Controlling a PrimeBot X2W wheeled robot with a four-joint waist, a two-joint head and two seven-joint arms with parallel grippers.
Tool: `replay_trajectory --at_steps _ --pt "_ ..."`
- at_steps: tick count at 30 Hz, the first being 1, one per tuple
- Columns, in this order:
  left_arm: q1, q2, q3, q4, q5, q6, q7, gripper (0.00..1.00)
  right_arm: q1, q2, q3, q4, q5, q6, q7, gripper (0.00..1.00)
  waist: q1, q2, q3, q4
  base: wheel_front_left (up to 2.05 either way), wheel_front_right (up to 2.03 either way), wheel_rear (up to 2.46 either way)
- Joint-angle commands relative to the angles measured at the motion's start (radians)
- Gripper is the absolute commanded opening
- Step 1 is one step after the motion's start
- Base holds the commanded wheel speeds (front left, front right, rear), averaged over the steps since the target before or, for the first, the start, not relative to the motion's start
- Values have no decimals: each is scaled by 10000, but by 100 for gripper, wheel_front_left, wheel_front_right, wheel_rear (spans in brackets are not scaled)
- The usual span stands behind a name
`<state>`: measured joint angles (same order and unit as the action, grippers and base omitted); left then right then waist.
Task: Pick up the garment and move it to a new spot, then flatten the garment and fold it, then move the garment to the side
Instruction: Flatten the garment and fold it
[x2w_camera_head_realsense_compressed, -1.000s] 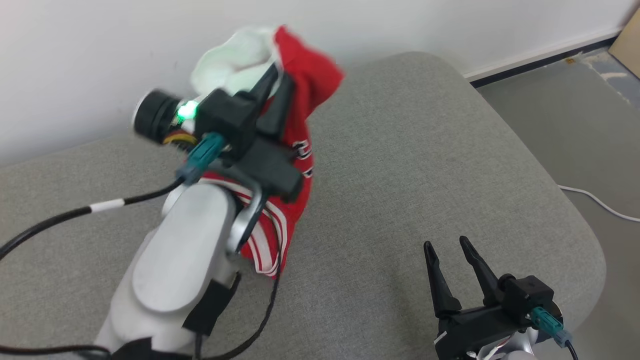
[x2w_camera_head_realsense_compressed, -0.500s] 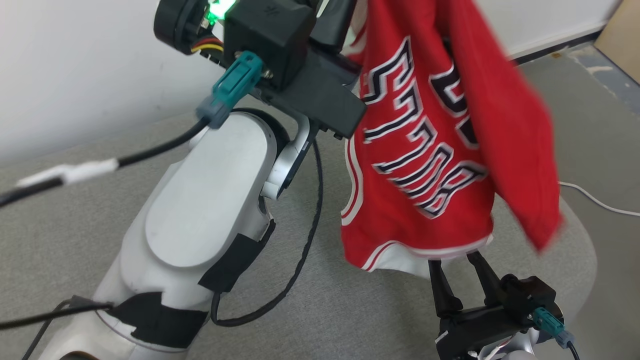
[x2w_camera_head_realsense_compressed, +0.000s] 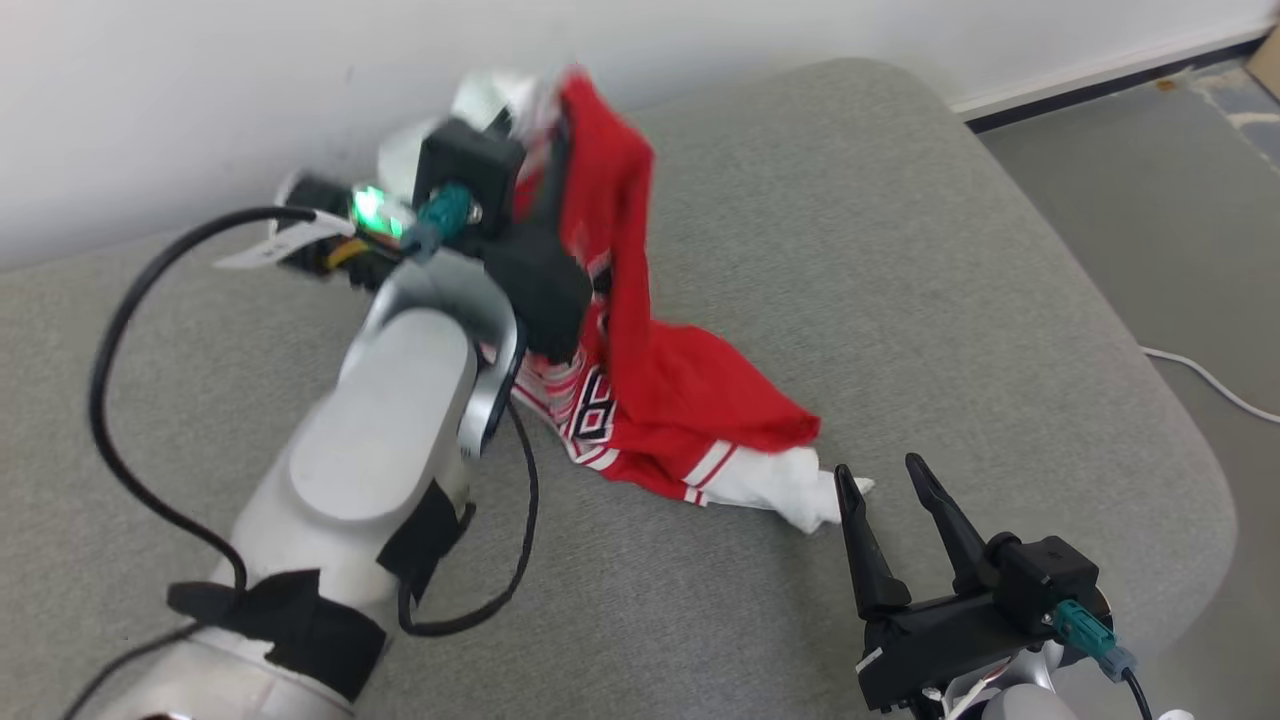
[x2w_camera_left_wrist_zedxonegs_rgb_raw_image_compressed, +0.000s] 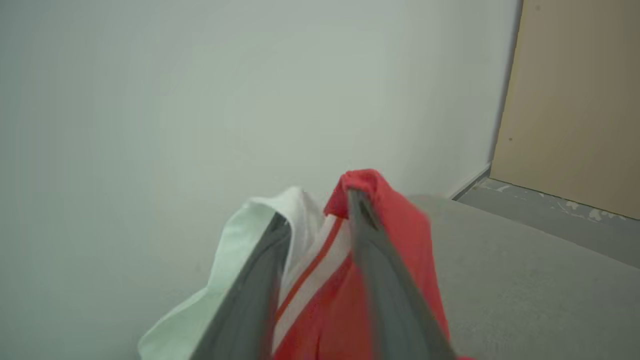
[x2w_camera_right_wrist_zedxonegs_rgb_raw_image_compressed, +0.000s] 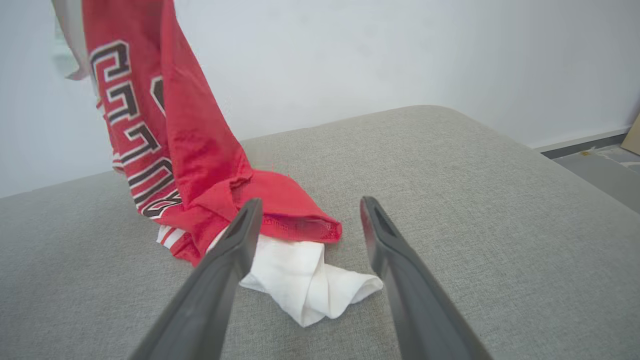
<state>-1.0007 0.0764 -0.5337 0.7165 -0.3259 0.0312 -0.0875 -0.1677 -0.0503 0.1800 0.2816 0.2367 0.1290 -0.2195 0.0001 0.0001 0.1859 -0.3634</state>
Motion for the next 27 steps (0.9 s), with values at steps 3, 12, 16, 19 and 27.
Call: replay_trajectory --at_steps 3,12,16,19,27 --pt "347 -127 89 562 -461 -116 -213 100 -118 -2 -47 4 -99 35 -10 100 -1 -1 94 299 0 0 0" --pt "1877 -208 761 1696 -1973 -353 165 100 52 -3 -32 28 -140 35 90 100 -1 -1 -103 973 0 0 0" --pt "2716 -216 620 1683 -2273 -654 427 100 63 0 -63 -49 -233 35 155 100 -1 -1 -141 1184 0 0 0" --pt "3145 -258 385 1588 -2606 -849 626 100 -2 -2 9 -106 -244 35 226 100 -1 -1 -121 1178 0 0 0" --pt "3563 -257 -990 714 -3955 -669 1056 100 -65 0 208 -186 -135 35 213 100 -1 -1 127 310 0 0 0"
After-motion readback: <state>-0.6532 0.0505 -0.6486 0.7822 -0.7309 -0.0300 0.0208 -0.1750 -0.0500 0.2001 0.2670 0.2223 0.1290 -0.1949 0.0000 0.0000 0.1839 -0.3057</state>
